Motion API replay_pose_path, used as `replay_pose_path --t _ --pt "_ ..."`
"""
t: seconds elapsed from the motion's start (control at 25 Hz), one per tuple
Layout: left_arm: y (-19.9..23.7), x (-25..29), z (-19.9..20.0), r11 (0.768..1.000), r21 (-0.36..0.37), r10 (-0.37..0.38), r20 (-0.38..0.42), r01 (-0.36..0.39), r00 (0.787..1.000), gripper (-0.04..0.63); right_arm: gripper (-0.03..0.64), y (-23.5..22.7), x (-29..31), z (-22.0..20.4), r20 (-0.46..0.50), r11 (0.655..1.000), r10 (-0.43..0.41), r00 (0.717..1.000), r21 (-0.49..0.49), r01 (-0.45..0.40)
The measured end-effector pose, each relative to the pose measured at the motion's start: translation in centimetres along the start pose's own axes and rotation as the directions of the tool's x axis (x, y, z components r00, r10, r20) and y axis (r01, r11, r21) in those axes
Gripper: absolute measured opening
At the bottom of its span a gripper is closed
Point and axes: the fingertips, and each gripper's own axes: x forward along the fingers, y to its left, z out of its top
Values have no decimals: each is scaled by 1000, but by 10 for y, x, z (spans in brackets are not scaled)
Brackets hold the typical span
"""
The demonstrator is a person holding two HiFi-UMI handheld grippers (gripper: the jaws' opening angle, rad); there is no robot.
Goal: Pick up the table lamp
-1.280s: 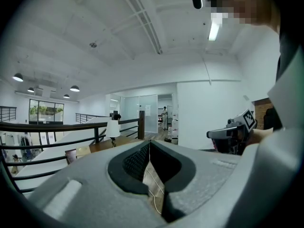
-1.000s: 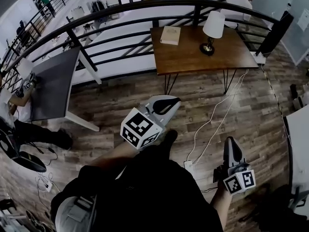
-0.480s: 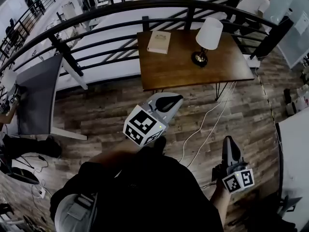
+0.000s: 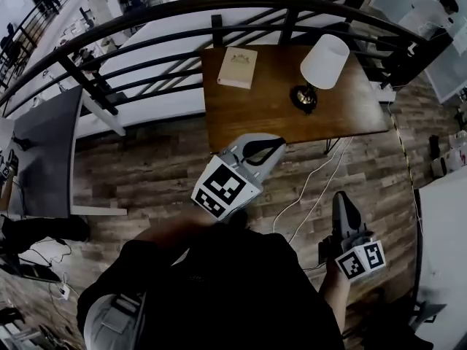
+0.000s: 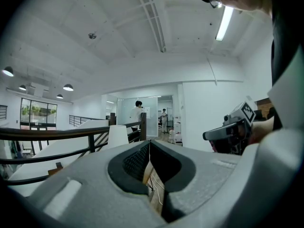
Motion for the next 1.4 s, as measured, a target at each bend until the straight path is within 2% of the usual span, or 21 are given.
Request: replay_pose_path --t 0.36,0.52,0.68,0.96,1.16,1.4 --pt "22 64 -15 999 -19 39 -47 -40 998 8 14 -61 35 0 -29 999 30 999 45 -29" --pt "22 105 -13 997 -12 75 -73 -76 995 8 14 -107 38 18 14 1000 10 1000 23 -10" --pt "15 150 -10 994 -6 108 -74 -109 991 8 14 -156 37 34 47 999 33 998 4 -33" --pt "33 208 -40 986 -45 151 -141 -158 978 9 12 -220 57 21 -9 998 60 998 10 -60" --pt "56 235 -66 977 -54 195 -139 -204 971 9 12 -245 98 6 -32 996 93 995 18 -93" --pt "89 272 -103 975 -53 206 -123 -214 971 9 12 -259 176 -7 -40 986 155 987 -53 -157"
